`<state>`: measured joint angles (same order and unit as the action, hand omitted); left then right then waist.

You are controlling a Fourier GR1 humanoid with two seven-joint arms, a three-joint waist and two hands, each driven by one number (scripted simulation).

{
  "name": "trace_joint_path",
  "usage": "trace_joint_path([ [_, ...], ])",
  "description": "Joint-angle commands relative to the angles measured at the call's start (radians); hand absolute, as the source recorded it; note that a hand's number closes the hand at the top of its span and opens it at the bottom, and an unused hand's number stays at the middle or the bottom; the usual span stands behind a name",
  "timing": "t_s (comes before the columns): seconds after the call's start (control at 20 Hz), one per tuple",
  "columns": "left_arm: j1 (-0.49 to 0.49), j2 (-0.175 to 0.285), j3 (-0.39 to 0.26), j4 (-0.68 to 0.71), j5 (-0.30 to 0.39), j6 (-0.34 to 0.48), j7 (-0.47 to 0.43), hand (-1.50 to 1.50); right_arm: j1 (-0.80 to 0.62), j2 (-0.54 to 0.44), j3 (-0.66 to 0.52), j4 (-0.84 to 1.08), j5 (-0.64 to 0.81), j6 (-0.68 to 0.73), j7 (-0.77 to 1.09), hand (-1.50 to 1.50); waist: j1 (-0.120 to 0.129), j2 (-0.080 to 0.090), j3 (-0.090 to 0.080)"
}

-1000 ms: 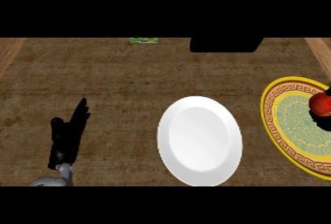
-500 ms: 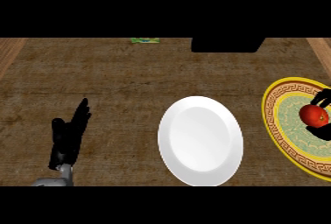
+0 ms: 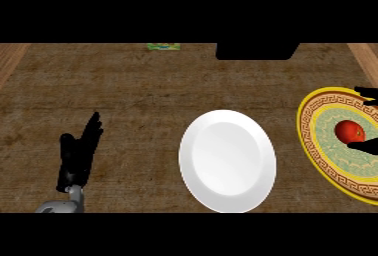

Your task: Pick the tomato from the plate and place it in the plate

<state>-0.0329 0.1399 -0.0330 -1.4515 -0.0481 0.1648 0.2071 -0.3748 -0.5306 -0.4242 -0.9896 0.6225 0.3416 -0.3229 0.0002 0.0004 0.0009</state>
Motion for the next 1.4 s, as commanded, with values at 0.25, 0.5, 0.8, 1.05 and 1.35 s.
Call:
trace_joint_path([
  [0.25, -0.009, 0.014, 0.0, -0.044, -0.002, -0.01, 0.048, 0.0, -0.031, -0.028, -0.283, 0.124, -0.362, 0.179, -0.089, -1.5, -0.002, 0.0, 0.001],
  [0.5, 0.06, -0.013, -0.015, -0.08, -0.016, -0.002, 0.027, 0.0, 0.048, -0.073, -0.254, 0.181, -0.391, 0.264, -0.169, -1.5, 0.003, -0.001, 0.0],
  [0.8, -0.064, -0.025, 0.029, 0.092, -0.031, 0.0, -0.051, 0.0, 0.017, -0.096, -0.215, 0.254, -0.423, 0.267, -0.254, -1.5, 0.001, 0.001, -0.001],
  [1.05, -0.018, -0.046, -0.004, -0.015, -0.047, 0.01, 0.044, 0.0, 0.017, -0.065, -0.156, 0.213, -0.441, 0.222, -0.246, -1.5, 0.003, 0.0, -0.001],
  [1.35, 0.052, -0.044, -0.002, -0.076, -0.047, -0.01, 0.015, 0.0, 0.066, -0.095, -0.117, 0.328, -0.394, 0.125, -0.344, -1.5, 0.006, 0.0, 0.0],
])
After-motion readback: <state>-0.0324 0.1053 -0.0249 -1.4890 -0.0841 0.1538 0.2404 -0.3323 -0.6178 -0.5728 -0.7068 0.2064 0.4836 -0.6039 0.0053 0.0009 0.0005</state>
